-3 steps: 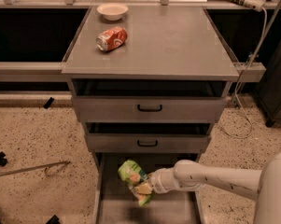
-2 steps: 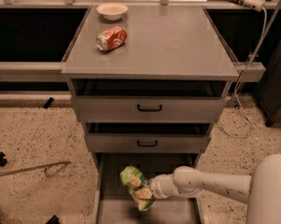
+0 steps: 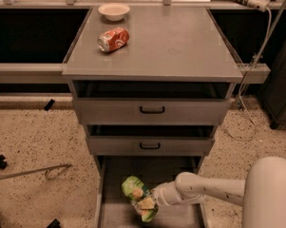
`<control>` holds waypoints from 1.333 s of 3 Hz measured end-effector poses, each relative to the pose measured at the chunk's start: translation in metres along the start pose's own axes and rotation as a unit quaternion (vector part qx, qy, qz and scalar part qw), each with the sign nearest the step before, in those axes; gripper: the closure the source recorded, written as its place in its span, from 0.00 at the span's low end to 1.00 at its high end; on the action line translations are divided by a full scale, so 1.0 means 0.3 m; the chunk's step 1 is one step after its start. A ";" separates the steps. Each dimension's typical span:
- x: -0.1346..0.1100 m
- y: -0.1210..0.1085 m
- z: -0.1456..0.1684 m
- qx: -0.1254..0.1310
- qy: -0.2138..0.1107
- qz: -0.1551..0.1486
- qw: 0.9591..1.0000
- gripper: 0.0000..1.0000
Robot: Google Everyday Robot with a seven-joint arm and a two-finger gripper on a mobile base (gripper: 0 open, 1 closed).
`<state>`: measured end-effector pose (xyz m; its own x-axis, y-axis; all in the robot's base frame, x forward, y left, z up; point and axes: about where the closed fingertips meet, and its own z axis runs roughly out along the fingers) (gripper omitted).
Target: Place green rice chip bag into bottom drawer
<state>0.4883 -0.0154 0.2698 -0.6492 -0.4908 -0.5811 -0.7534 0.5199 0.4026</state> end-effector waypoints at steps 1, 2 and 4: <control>0.053 -0.065 0.075 0.012 0.001 0.014 1.000 1.00; 0.154 -0.174 0.194 0.023 0.009 0.047 0.999 1.00; 0.227 -0.218 0.267 0.024 0.023 0.076 0.997 0.81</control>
Offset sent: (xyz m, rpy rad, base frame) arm 0.0328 -0.0238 -0.1635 -0.0609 0.1026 -0.1716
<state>0.5019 -0.0269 0.1473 -0.7606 -0.4353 -0.4817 -0.6407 0.6230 0.4487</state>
